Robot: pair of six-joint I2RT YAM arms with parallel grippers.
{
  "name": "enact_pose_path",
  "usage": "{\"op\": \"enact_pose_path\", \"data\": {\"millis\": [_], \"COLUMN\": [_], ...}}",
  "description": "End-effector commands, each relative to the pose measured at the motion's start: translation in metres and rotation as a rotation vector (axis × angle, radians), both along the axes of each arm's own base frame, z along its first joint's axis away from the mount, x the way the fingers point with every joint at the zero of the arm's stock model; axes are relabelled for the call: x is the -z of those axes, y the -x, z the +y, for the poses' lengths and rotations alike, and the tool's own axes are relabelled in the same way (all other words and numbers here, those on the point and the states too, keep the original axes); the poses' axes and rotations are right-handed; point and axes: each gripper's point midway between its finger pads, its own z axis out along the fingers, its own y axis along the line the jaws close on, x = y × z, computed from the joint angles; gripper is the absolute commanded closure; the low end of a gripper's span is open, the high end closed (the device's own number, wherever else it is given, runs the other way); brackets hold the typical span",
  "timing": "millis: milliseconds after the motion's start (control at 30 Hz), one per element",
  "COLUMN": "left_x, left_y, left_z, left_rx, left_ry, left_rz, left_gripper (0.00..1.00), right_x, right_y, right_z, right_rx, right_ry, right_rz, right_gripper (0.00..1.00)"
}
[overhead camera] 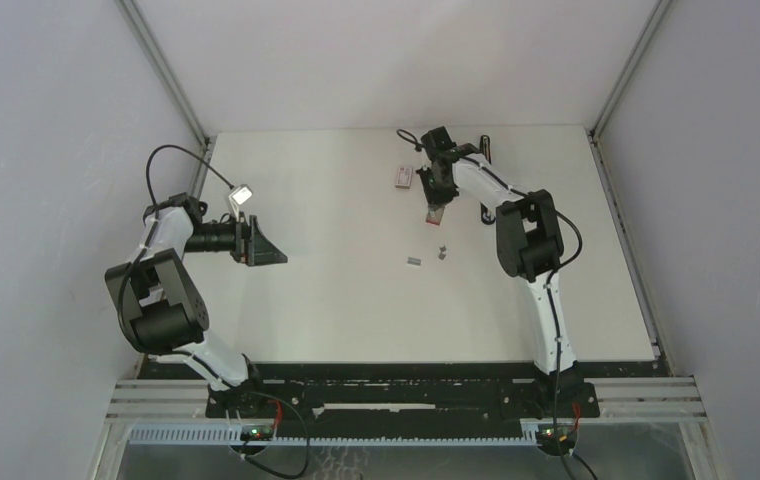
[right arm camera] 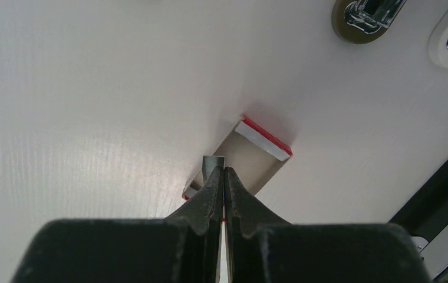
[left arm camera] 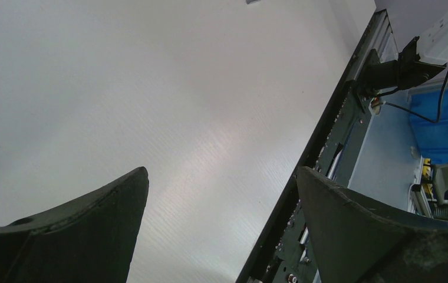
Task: Unload the staples from the stapler
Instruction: Place the staple in the staple box.
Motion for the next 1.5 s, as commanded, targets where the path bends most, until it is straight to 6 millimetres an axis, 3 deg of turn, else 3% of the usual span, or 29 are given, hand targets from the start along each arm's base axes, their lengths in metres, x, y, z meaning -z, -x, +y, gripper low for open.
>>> {"op": "enact_pose_path", "data": {"millis": [0, 200, 567, 700, 1000, 1467], "left_x": [-0.015, -0.014, -0.014, -0.015, -0.015, -0.016], "left_y": [-0.011, -0.011, -0.011, -0.011, -0.010, -0.009], "left_z": [0.003, 0.003, 0.002, 0.002, 0.002, 0.001], "left_rx": [0.002, 0.005, 0.004, 0.006, 0.009, 0.018], "left_ry": [0.013, 0.013, 0.015, 0.017, 0.018, 0.027], "left_rz": [-0.072, -0.072, -0.072, -0.070, -0.073, -0.069], "left_gripper": [0.00, 0.00, 0.00, 0.00, 0.00, 0.00], "right_x": [-0.010, -0.009, -0.030, -0.033, -0.034, -0.022], "right_y": [-0.009, -0.009, -0.013, -0.011, -0.007, -0.007], "right_z": [0.005, 0.008, 0.009, 0.004, 0.003, 0.000], "right_rx": [-0.009, -0.027, -0.051, -0.050, -0.060, -0.074], "right_ry": [0.002, 0.001, 0.028, 0.053, 0.072, 0.081], "right_rz": [-0.035, -0.032, -0.091, -0.096, -0.102, -0.080], "right_gripper": [1.00, 1.00, 1.00, 0.94, 0.79, 0.81]}}
